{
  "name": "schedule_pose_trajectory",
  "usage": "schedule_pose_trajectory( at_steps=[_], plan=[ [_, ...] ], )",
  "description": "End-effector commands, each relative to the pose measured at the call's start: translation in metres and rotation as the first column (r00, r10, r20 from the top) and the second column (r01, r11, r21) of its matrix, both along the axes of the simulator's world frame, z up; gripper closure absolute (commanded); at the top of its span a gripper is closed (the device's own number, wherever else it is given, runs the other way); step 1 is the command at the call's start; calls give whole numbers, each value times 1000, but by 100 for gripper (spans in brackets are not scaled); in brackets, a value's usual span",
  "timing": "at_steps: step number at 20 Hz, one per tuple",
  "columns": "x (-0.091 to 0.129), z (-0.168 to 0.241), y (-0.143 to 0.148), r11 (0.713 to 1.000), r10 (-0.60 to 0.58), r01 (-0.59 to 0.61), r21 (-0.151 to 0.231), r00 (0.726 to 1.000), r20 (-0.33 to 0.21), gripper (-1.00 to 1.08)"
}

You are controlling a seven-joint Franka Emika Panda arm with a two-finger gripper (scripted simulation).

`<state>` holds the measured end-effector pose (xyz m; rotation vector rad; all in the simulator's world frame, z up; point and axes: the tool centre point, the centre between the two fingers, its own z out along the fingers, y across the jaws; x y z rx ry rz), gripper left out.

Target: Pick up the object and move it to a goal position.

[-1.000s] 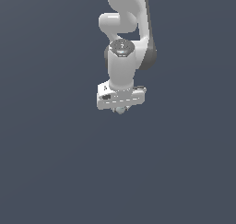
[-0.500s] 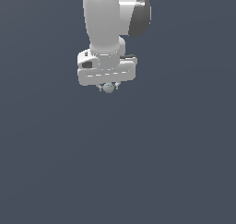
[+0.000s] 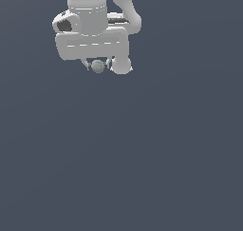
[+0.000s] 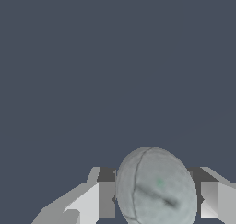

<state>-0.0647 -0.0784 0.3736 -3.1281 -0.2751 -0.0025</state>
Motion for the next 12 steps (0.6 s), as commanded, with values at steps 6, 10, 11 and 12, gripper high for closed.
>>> schedule_pose_trajectory(
  at_steps=[6, 10, 11, 12],
  plan=[
    [-5, 39, -17, 1000, 1, -1, -1, 1000, -1, 108],
    [-5, 47, -21, 1000, 1, -1, -1, 1000, -1, 108],
    [-5, 47, -21, 1000, 1, -1, -1, 1000, -1, 108],
    [-5, 48, -21, 1000, 1, -1, -1, 1000, -1, 108]
  ],
)
